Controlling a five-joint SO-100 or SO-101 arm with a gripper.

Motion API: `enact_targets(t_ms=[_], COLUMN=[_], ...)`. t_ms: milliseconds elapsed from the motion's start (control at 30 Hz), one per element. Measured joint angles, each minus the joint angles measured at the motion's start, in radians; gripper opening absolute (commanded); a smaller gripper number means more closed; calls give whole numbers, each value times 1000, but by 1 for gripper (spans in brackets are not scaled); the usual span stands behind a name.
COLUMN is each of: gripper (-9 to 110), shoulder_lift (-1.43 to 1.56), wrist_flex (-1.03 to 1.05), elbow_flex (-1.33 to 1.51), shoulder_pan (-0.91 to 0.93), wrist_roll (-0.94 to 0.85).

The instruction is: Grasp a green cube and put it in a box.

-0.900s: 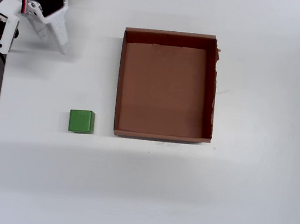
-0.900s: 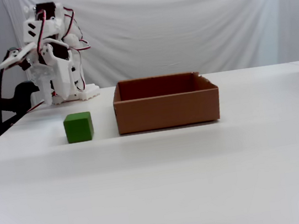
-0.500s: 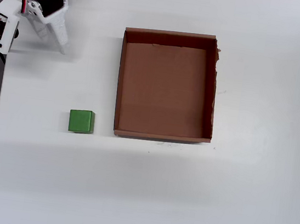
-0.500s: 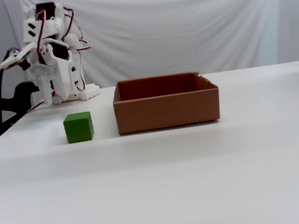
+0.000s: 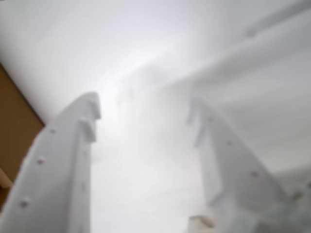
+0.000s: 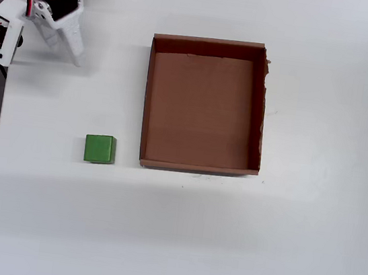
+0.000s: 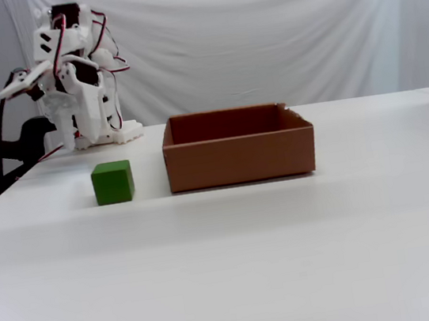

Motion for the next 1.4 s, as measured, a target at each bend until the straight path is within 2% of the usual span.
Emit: enact_targets(t_ms=[800,1100,1400], gripper=[22,22,22], shoulder_lift=[0,-17,-339], wrist_flex=[0,-54,-167], elbow_flex=[0,-2,-252], shoulder_pan=[0,-81,-98], wrist_roll=[0,11,14])
